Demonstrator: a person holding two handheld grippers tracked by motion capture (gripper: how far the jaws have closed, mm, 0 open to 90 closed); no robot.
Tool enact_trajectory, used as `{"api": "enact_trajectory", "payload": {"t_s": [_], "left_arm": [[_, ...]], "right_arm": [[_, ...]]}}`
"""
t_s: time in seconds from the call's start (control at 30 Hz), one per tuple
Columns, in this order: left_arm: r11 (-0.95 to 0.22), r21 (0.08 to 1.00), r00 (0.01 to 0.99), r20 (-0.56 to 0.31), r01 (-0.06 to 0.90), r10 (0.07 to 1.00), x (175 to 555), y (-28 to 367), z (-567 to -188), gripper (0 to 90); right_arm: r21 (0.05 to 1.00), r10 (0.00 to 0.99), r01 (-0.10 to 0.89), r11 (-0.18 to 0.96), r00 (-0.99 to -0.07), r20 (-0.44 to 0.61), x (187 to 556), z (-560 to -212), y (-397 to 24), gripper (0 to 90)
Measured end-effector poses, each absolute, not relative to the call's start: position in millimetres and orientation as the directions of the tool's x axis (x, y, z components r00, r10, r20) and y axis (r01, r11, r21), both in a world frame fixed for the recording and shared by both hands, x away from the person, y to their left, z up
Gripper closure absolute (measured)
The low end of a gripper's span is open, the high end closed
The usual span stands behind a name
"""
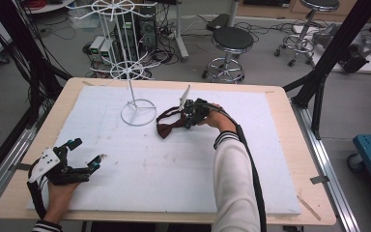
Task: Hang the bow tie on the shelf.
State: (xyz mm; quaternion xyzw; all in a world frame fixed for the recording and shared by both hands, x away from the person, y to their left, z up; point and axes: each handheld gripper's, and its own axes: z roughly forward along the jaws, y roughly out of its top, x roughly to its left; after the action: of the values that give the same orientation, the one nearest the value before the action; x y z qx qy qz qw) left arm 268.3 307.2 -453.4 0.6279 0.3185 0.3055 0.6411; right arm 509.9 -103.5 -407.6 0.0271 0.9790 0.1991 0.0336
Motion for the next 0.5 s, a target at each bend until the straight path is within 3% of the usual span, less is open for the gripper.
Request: {"api": "enact_trajectory", "payload": {"t_s": [0.5], "left_arm": [[0.034,0.999,0.613,-0.036,0.015,0.79,269,308,-453,1.7]], "right_arm": [[0.494,0.074,0.026,0.869,-0.994,-0.078,493,-378,-115,83.0]]}}
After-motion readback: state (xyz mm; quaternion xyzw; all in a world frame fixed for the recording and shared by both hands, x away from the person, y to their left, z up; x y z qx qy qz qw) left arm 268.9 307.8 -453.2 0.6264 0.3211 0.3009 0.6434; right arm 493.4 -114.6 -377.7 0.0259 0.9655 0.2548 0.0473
